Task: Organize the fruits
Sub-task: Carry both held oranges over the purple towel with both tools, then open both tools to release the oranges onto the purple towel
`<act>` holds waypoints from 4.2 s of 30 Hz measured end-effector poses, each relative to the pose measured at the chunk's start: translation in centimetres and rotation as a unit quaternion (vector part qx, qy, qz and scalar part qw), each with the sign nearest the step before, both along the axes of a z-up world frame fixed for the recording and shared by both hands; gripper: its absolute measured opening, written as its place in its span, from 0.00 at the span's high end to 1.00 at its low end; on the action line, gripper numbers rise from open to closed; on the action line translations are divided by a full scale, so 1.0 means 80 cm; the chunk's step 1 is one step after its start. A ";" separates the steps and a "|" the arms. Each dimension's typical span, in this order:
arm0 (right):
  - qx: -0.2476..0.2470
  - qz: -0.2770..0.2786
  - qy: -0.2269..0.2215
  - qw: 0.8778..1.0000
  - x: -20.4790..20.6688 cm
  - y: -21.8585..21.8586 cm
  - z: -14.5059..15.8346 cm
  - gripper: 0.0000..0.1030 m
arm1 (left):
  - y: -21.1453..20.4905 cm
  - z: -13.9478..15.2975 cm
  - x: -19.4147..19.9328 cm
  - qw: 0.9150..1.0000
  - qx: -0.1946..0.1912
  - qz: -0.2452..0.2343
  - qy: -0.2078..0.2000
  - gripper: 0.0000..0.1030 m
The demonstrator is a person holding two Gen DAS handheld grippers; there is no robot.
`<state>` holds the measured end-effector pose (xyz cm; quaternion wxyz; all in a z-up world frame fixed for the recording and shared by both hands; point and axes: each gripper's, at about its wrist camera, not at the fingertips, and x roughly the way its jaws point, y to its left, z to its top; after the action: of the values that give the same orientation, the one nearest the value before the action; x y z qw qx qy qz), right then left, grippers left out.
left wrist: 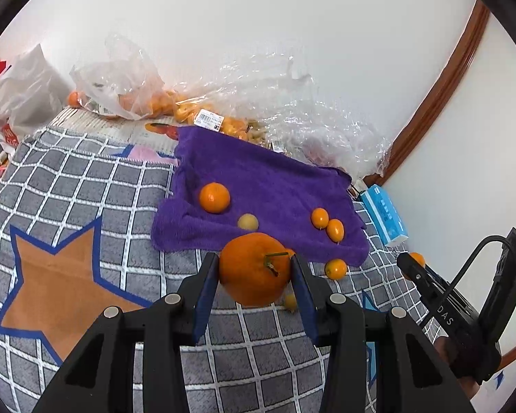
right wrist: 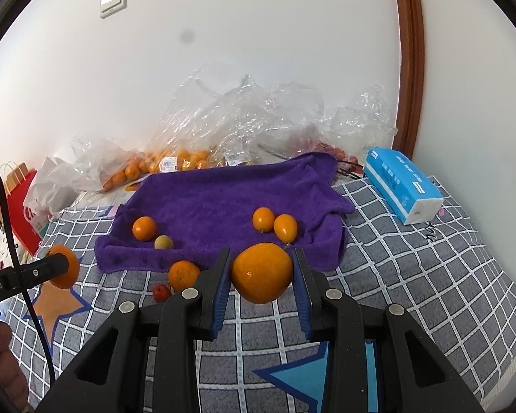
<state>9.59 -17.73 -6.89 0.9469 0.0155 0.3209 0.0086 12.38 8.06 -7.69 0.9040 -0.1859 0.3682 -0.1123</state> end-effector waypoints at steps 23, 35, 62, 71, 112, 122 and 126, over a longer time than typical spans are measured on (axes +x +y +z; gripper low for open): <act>0.003 -0.015 0.013 1.000 0.086 -0.006 -0.022 0.67 | 0.007 -0.002 0.090 1.000 -0.005 0.017 -0.005 0.61; 0.008 -0.006 0.028 1.000 0.138 0.000 -0.053 0.67 | -0.007 -0.033 0.142 1.000 -0.010 0.018 0.016 0.61; 0.014 0.020 0.068 0.997 0.165 0.004 -0.110 0.67 | -0.024 -0.079 0.162 1.000 -0.017 -0.008 0.019 0.61; 0.014 0.017 0.064 0.998 0.162 0.004 -0.110 0.67 | -0.027 -0.081 0.161 1.000 -0.010 -0.008 0.015 0.61; -0.029 -0.015 0.023 0.999 0.105 -0.011 -0.078 0.47 | -0.034 -0.049 0.124 0.996 0.025 0.041 -0.075 0.36; -0.012 -0.040 0.033 0.999 0.081 -0.031 -0.066 0.47 | -0.038 -0.030 0.115 0.997 0.013 0.008 -0.080 0.42; -0.013 -0.041 0.029 0.999 0.070 -0.037 -0.055 0.47 | -0.036 -0.021 0.110 0.998 0.013 -0.003 -0.062 0.42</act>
<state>15.17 -20.65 -11.30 0.9369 0.0167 0.3474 -0.0350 21.21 5.15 -9.37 0.9270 -0.1655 0.3138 -0.1214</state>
